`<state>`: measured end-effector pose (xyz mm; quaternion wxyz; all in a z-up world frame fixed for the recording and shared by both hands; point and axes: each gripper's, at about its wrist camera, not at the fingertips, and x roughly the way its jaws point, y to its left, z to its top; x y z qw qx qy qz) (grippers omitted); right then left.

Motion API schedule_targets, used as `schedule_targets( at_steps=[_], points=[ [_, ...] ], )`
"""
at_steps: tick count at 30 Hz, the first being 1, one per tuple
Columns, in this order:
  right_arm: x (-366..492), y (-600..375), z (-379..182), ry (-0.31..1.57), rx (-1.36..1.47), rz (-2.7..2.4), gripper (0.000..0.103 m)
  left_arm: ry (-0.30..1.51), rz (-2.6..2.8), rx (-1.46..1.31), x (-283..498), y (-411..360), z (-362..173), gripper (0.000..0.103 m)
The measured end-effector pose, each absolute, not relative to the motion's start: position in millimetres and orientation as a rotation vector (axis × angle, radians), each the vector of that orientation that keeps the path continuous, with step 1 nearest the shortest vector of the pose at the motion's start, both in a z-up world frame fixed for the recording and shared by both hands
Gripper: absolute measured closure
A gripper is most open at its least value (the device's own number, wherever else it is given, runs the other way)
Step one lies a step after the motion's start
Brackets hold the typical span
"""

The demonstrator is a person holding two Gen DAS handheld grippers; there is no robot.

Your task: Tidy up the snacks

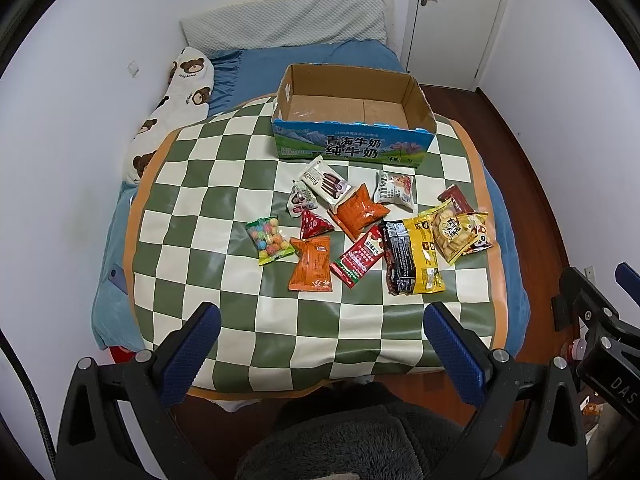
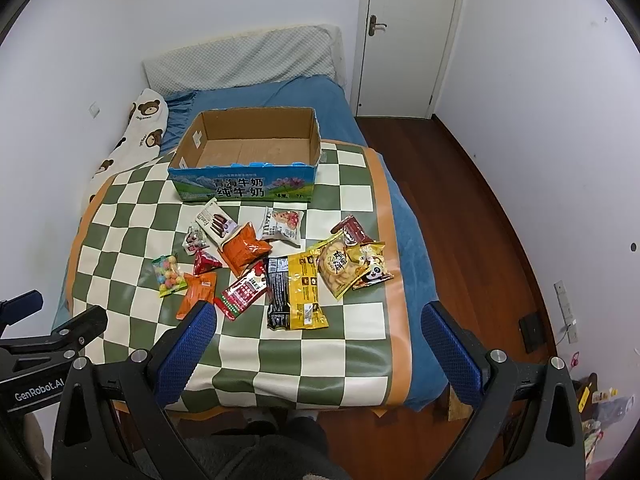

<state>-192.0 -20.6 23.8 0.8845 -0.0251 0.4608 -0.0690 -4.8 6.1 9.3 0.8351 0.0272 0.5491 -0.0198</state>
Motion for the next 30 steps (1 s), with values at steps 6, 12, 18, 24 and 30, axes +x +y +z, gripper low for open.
schedule_targets(
  at_steps=[6,12,18,24,30],
  points=[
    [-192.2,-20.0,23.1,0.957,-0.052,-0.141,0.000,1.160,-0.041,0.058,-5.0,6.4,9.1,0.000],
    [-191.4,-20.2,23.1,0.956,-0.051,-0.142,0.000,1.158,-0.041,0.059,-3.6,7.4,10.2,0.000],
    [-193.6,-20.3,24.9,0.956,-0.048,-0.143,0.000,1.161,-0.045,0.061,-1.7,8.3,10.2,0.000],
    [-193.1,-20.7,24.7,0.955,-0.047,-0.144,0.000,1.159,-0.041,0.060,-3.1,6.5,9.5,0.000],
    [-193.1,-19.9,24.6,0.955,-0.047,-0.144,0.000,1.158,-0.039,0.058,-3.1,7.1,9.9,0.000]
  ],
)
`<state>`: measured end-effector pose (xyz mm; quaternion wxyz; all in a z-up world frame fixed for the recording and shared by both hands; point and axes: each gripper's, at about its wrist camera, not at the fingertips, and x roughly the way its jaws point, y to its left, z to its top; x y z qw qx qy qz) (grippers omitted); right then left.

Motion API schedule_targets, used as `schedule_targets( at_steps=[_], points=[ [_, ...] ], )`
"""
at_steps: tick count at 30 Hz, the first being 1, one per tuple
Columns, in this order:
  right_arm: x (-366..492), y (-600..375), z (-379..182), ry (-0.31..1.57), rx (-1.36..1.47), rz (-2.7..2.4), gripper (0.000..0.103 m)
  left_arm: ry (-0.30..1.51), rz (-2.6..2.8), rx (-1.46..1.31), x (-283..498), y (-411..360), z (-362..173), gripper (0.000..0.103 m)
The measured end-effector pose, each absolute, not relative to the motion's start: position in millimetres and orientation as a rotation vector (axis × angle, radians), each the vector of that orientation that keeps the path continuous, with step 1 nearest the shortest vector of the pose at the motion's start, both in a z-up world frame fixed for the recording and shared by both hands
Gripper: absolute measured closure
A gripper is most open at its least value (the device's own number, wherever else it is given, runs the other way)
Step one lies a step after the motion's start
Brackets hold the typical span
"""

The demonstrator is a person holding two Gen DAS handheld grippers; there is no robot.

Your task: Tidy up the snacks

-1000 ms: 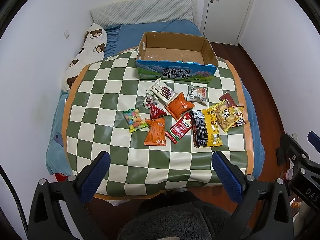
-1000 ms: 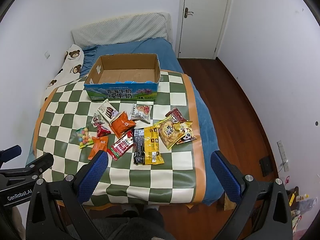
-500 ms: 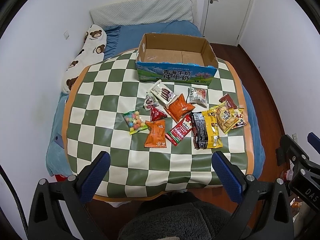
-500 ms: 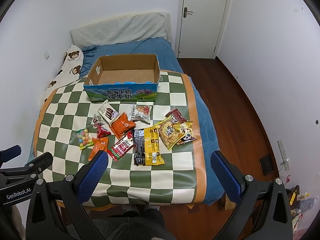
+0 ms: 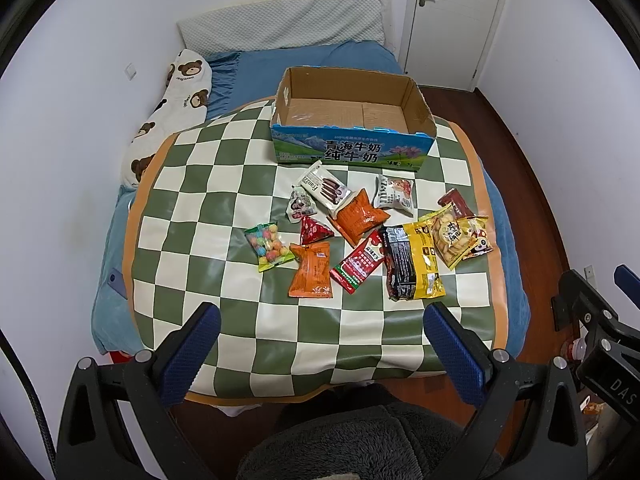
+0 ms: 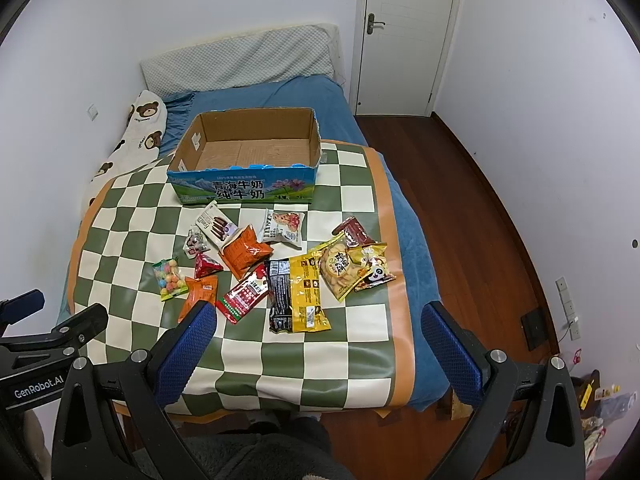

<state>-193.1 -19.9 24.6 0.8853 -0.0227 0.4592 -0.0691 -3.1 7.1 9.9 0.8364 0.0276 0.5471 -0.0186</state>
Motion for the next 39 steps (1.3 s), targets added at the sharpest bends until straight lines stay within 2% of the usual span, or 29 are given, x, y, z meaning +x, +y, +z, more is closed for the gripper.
schedule_targets(
  at_steps=[39],
  points=[
    [-190.7,-18.1,23.3,0.964,-0.044,-0.135,0.000,1.162,-0.040,0.055,1.3,7.4,9.5,0.000]
  ],
)
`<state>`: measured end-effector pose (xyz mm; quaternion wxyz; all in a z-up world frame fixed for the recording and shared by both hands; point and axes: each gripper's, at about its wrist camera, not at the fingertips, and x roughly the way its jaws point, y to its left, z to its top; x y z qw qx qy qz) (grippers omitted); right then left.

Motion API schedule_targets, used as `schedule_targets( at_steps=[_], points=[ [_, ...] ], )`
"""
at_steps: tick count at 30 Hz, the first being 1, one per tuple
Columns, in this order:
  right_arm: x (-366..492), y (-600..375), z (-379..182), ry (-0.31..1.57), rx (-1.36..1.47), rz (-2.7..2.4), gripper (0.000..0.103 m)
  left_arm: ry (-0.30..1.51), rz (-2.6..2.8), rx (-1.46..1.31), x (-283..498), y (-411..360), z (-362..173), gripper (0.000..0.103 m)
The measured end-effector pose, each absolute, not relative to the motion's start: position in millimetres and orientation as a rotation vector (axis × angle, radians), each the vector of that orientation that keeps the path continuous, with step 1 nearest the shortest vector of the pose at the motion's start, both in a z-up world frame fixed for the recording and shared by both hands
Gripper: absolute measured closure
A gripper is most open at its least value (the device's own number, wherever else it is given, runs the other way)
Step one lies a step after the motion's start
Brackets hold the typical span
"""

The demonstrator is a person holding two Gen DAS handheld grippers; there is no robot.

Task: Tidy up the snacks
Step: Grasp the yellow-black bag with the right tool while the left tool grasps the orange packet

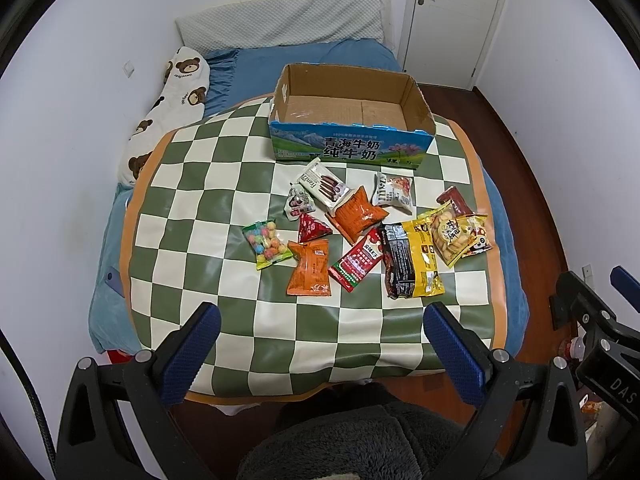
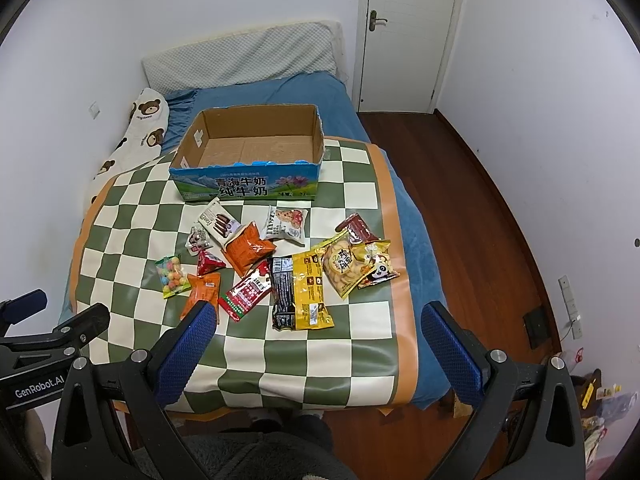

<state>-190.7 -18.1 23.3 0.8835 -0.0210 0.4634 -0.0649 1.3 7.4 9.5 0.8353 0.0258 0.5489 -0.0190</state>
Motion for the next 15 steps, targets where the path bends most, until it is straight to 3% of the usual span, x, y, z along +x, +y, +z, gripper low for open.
schedule_targets(
  at_steps=[7,15],
  points=[
    [-176,-26,-15,1.029,0.042,-0.115,0.000,1.160,0.032,0.063,30,12,-29,0.000],
    [-109,-44,-112,1.166,0.115,-0.106,0.000,1.255,0.066,0.150,81,27,-118,0.000]
  ],
)
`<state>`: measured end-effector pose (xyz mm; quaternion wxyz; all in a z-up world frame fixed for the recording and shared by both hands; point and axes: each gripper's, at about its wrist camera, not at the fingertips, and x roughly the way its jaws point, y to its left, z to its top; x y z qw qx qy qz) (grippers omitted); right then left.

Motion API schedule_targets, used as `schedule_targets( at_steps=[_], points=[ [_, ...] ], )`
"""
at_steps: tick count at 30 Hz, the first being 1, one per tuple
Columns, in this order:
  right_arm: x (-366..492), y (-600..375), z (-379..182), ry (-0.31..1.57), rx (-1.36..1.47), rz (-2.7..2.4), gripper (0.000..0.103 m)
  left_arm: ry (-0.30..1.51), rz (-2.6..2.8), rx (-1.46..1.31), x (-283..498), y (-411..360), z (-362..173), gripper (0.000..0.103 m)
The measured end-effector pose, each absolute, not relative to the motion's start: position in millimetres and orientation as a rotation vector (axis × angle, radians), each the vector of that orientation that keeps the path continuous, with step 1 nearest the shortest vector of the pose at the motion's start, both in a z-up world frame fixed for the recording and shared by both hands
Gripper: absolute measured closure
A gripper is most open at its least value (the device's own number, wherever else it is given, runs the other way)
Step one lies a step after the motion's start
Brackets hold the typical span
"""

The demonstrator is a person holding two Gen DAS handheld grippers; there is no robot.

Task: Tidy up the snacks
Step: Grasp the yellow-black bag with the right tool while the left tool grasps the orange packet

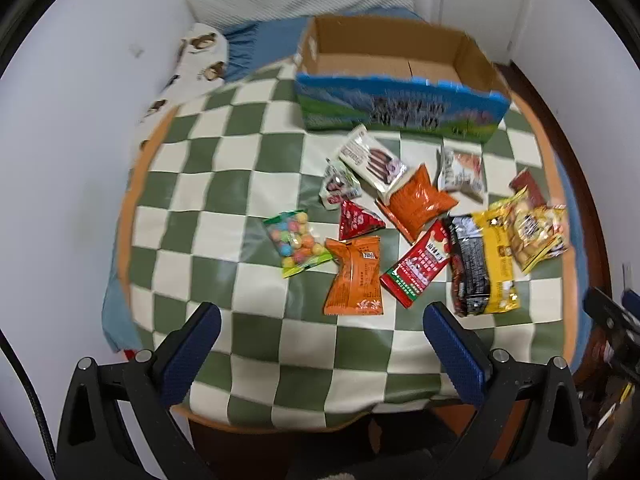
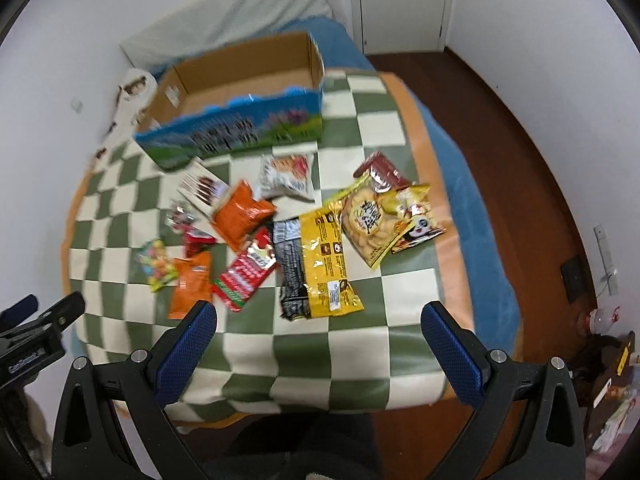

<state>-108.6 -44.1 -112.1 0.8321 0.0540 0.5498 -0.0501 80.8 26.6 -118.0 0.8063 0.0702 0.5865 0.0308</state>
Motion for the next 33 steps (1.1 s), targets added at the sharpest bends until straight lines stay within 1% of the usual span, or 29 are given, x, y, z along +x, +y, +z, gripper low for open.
schedule_targets(
  at_steps=[4,10,14,18,23,25,29,31,32,33],
  points=[
    [-65,-49,-177,1.274,0.121,-0.085,0.000,1.345,0.044,0.207,108,30,-170,0.000],
    [-11,-44,-267,1.430,0.121,-0.051,0.000,1.521,0.005,0.151,144,38,-247,0.000],
    [11,-39,-309,1.516,0.122,-0.041,0.000,1.596,0.006,0.096,162,42,-284,0.000],
    [24,-38,-334,1.561,0.124,-0.049,0.000,1.639,0.002,0.050,171,41,-308,0.001],
    [38,-42,-357,1.599,0.146,-0.067,0.000,1.665,-0.004,0.040,177,36,-333,0.012],
    [43,-43,-367,1.615,0.157,-0.077,0.001,1.667,-0.006,0.037,179,35,-347,0.018],
    [54,-47,-387,1.648,0.182,-0.093,0.003,1.677,-0.009,0.033,185,34,-365,0.025],
    [59,-45,-393,1.653,0.186,-0.100,0.005,1.679,-0.018,0.020,185,34,-372,0.034],
    [61,-45,-397,1.653,0.189,-0.101,0.006,1.681,-0.023,0.012,183,35,-373,0.037],
    [59,-50,-397,1.654,0.190,-0.103,0.007,1.683,-0.030,0.006,185,33,-375,0.043]
  ],
)
